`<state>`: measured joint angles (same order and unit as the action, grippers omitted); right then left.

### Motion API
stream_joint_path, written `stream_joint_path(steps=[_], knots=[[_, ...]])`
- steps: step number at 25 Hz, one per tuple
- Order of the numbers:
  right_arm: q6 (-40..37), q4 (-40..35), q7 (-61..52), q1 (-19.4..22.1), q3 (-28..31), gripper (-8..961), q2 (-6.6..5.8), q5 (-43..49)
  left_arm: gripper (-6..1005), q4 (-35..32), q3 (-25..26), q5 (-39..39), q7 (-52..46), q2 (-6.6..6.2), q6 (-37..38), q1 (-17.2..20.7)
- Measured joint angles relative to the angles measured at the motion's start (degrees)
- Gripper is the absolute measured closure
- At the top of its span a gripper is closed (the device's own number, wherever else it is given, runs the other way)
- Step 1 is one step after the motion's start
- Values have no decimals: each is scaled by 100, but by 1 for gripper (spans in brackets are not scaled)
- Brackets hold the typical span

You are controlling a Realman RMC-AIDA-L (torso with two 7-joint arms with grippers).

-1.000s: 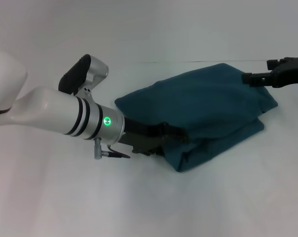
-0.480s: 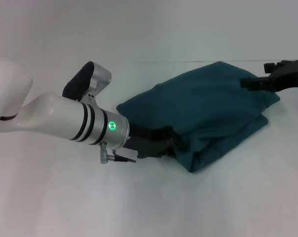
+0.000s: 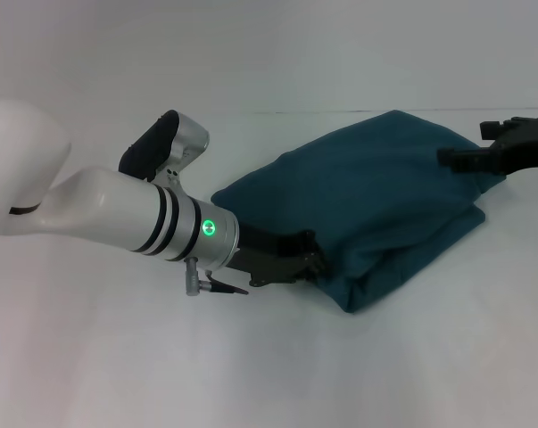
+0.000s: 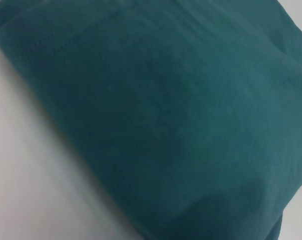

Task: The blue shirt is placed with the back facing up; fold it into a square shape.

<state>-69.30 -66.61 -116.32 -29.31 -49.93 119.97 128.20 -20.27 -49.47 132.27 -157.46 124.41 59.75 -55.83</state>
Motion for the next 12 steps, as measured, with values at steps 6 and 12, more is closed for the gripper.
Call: stream_joint_path(steps=[6, 12], knots=[[6, 16, 48, 59, 5, 28, -9, -102, 903, -149, -92, 68, -4, -73, 86, 161], [7, 11, 11, 43, 5, 28, -9, -110, 925, -746, -57, -11, 6, -112, 473, 592]])
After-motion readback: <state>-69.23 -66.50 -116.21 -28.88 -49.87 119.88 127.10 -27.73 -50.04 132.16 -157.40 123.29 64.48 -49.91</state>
